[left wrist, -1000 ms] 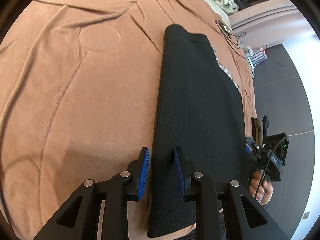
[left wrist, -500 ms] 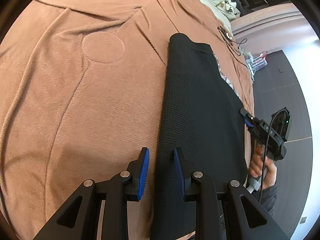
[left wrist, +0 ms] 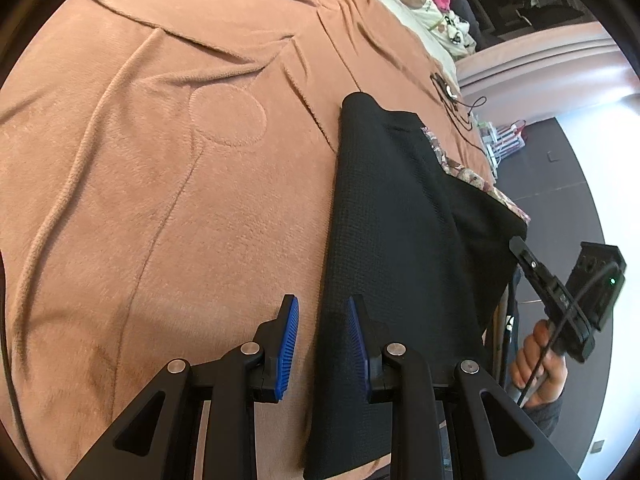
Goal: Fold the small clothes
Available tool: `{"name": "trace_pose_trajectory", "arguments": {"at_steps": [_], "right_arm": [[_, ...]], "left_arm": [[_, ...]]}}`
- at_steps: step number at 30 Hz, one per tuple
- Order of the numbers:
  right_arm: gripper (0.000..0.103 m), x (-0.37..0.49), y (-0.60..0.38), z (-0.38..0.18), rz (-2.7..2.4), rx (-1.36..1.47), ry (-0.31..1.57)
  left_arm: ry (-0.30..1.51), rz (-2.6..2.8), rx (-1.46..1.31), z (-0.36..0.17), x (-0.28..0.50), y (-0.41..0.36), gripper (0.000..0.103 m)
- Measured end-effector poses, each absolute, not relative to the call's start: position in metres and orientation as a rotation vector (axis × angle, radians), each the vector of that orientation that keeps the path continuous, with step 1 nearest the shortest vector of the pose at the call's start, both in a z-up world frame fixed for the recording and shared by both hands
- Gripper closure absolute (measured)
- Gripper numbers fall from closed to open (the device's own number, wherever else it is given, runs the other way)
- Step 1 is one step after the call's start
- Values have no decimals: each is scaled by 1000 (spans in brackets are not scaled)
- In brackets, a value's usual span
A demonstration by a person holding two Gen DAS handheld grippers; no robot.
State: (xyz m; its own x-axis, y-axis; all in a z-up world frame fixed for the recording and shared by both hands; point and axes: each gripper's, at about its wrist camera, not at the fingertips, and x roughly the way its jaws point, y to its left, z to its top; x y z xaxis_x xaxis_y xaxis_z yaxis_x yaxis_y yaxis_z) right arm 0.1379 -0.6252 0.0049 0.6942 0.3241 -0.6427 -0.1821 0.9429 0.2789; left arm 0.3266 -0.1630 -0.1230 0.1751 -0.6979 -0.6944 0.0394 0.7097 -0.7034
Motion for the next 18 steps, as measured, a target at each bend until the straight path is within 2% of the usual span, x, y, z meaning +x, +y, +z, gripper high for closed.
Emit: {"name": "trace_pose_trajectory", "arguments": {"at_steps": [9,13,15,16,17,18], "right_arm": [[101,121,-557,13,407,95,787],[99,126,-537,0,437,59,897],[91,137,-535,-4,464,68,947],[80,141,-535,-3,477,78,957],[66,145,-539,0,481,87,950],[57,148,-545,3,476,98,933]], "left_arm": [[1278,-569,-656,-118,324,-148,77],[1273,-567,-661,-117,321,-143,77],[1269,-566,-662,-115,320,-140,77],[1266,-564,-661,-115,320,-139,77],[1264,-564,-660,-114,321,-138,77],[1261,-563,-660,-114,321,-138,77]]}}
